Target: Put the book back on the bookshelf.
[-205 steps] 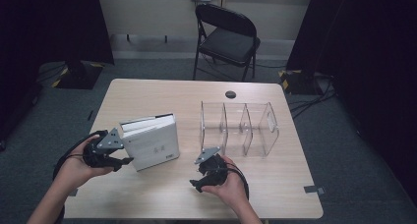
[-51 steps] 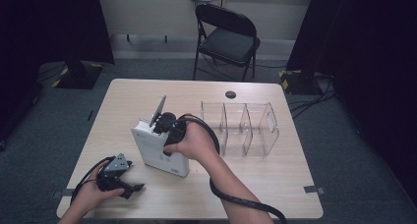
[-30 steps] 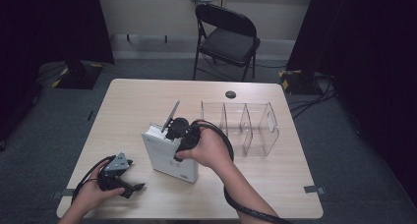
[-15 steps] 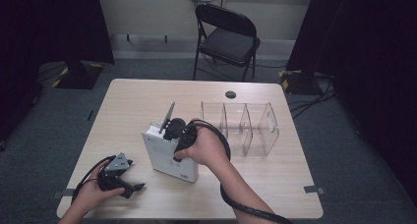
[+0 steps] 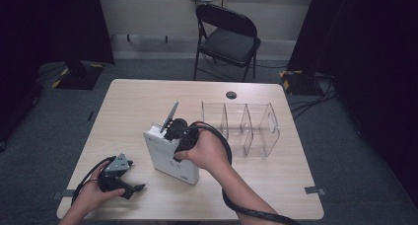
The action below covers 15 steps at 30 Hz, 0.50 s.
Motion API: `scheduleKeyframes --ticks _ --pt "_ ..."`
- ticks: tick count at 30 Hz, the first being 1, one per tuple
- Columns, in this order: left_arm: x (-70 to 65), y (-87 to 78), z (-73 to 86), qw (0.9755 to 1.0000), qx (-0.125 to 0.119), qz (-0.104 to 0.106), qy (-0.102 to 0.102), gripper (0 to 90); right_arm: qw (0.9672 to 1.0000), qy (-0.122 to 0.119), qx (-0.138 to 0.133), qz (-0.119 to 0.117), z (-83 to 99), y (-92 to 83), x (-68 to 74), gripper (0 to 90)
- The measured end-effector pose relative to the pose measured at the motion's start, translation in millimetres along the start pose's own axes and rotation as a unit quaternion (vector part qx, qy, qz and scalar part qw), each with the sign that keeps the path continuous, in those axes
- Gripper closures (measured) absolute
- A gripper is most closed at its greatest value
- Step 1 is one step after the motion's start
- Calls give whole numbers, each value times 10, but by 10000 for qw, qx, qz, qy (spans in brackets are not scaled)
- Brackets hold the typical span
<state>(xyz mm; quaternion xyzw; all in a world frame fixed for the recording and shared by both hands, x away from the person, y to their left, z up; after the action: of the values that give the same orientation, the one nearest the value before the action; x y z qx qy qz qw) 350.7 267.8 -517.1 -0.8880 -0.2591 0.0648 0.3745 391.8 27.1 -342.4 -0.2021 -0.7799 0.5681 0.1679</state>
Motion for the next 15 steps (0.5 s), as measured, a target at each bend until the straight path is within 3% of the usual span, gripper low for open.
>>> scheduleKeyframes --ticks 8,15 --pt "1 0 0 10000 -4 -1 14 0 9995 318 12 -86 80 -51 -37 518" --pt "0 0 0 10000 -3 0 -2 0 9990 422 61 -95 176 -123 -67 520"
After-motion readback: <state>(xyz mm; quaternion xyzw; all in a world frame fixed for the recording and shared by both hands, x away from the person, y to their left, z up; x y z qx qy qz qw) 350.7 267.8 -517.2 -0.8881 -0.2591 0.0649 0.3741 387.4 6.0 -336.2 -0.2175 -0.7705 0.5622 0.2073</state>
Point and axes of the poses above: each handheld gripper's, and its own axes: y roughly forward along the jaws, z roughly out of its underside, x roughly to its left, the point moved 2 cm from there along y, roughly forward along the jaws, and after that the axes turned 7 degrees about y, right-handed, at the moved point
